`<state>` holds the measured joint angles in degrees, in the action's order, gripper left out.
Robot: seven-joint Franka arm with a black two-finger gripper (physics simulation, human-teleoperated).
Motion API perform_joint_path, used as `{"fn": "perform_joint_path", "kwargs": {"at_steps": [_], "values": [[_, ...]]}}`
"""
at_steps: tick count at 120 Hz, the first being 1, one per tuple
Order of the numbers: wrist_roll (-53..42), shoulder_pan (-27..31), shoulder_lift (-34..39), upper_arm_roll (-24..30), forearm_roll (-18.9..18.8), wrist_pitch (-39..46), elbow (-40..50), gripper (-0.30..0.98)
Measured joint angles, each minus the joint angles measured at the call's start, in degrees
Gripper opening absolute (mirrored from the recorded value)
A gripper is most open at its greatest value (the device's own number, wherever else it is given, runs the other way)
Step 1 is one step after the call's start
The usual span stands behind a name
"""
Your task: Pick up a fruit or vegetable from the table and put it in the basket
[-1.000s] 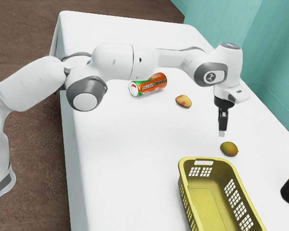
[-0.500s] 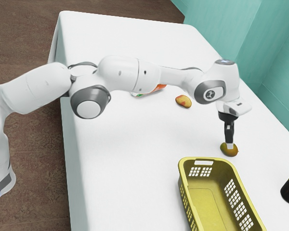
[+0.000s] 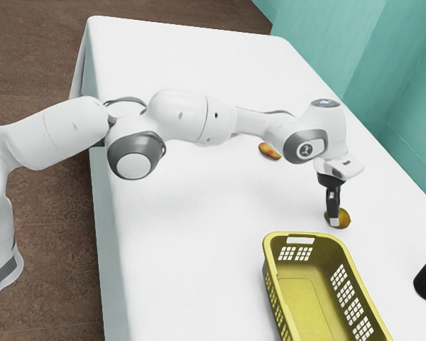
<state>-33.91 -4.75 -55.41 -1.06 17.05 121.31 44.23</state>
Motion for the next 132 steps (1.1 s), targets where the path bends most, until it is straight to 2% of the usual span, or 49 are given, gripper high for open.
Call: {"fn": "perform_joint_path", "kwargs": {"at_steps": [20, 37, 53, 86, 94, 109, 132], "values": [[-0.4, 0.0, 0.0, 0.0, 0.0, 0.2, 0.0, 0.67], [-1.2, 0.7, 0.1, 1.7, 0.0, 0.2, 0.1, 0.39], [-1.8, 0.8, 1.3, 2.1, -0.7, -0.5, -0.1, 0.24], [-2.0, 0.4, 11.7, 0.3, -2.7, -11.7, 0.1, 0.21], [-1.8, -1.7, 14.2, 0.3, -4.2, -15.3, 0.9, 0.20], [-0.9, -7.4, 25.4, 0.5, -8.0, -20.6, 12.7, 0.21], [1.0, -14.8, 31.1, 0.8, -10.3, -23.9, 22.0, 0.20]]}}
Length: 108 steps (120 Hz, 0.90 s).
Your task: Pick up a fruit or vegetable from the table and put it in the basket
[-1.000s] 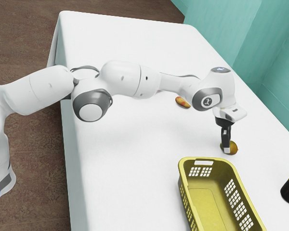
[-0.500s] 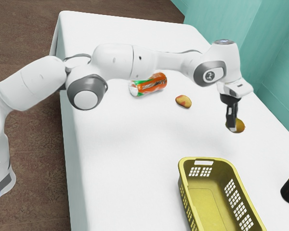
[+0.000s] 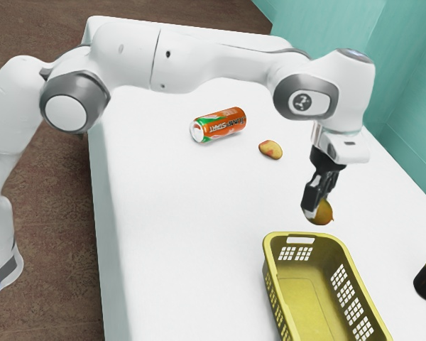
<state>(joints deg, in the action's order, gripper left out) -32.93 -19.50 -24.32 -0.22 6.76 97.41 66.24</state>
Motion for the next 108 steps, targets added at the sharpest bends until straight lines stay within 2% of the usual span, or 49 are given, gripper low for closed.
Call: {"fn": "perform_joint_path", "kwargs": {"at_steps": [22, 32, 48, 62, 69, 80, 92, 108], "values": [[1.8, -3.9, 3.3, 2.2, -0.5, 0.5, 5.4, 0.20], [2.5, -5.1, 0.9, 3.6, -0.6, 1.4, 4.3, 0.20], [3.3, -5.5, -6.5, 4.2, -1.0, 1.9, -3.9, 0.21], [3.8, -5.5, -8.0, 4.2, -1.1, 1.9, -5.8, 0.21], [4.2, -6.2, -8.3, 4.1, -1.3, 1.9, -5.9, 0.37], [4.8, -6.6, -8.5, 3.9, -1.3, 1.9, -5.9, 0.52], [5.4, -6.7, -8.5, 3.9, -1.4, 1.8, -5.9, 0.60], [6.0, -6.6, -7.8, 3.8, -1.5, 0.9, -5.6, 0.65]]}}
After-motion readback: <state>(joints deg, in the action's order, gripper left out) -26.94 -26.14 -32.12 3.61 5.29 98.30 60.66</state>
